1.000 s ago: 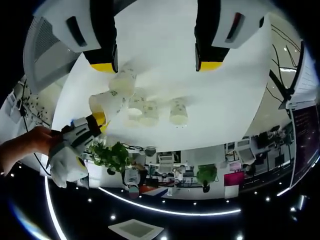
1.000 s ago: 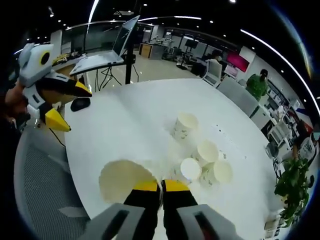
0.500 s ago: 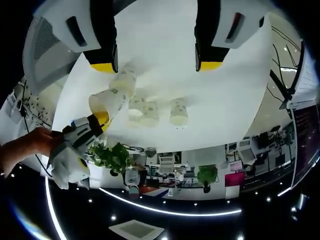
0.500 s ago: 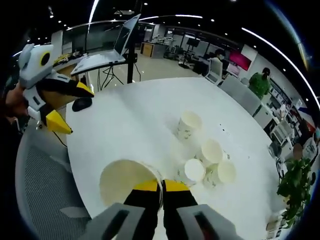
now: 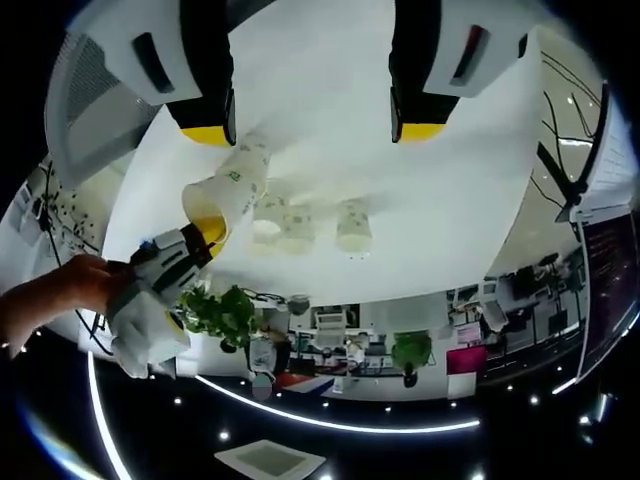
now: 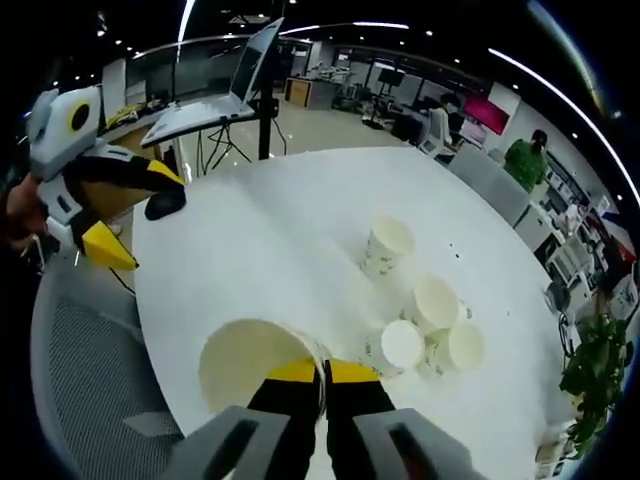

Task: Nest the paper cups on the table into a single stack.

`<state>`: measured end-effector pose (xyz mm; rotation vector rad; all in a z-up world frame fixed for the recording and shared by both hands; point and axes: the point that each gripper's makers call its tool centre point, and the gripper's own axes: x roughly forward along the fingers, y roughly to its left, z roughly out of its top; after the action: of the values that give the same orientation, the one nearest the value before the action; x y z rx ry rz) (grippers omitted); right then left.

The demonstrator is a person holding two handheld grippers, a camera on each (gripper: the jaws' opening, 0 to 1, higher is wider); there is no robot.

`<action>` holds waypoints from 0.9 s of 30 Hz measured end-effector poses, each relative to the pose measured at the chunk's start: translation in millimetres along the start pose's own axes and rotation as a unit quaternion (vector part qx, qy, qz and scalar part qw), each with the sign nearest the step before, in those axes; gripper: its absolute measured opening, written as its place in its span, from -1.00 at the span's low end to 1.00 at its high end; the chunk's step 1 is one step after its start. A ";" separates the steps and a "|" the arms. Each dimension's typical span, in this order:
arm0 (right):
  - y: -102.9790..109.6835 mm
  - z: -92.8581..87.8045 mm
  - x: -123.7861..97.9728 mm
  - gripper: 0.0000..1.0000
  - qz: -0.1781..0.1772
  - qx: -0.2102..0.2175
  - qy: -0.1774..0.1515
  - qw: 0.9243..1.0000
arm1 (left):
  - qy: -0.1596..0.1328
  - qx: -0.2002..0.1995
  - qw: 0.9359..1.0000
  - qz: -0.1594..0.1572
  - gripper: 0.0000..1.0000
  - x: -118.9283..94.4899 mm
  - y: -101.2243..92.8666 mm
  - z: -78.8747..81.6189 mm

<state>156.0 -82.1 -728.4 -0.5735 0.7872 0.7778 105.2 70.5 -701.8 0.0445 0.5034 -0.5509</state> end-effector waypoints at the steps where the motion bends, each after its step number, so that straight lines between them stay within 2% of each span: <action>1: -0.7 -0.8 2.3 -1.00 -0.001 0.001 0.004 1.000 | 0.000 0.000 1.000 0.000 0.23 0.3 0.2 -0.6; 6: 0.3 -1.8 6.8 -1.00 0.003 0.006 0.012 1.000 | 0.001 -0.001 1.000 0.002 0.23 1.0 5.2 -3.8; 17: 5.4 -7.6 20.8 -1.00 0.008 0.013 0.032 0.999 | 0.001 -0.002 1.000 0.004 0.23 -3.0 3.2 -1.5; 27: -1.5 -8.2 28.0 -1.00 0.006 0.018 0.039 0.999 | 0.003 -0.002 1.000 0.005 0.23 -3.2 4.6 -2.4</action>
<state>166.9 -77.8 -755.2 -0.5690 0.8750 0.7538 104.1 76.4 -702.9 0.0448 0.5106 -0.5410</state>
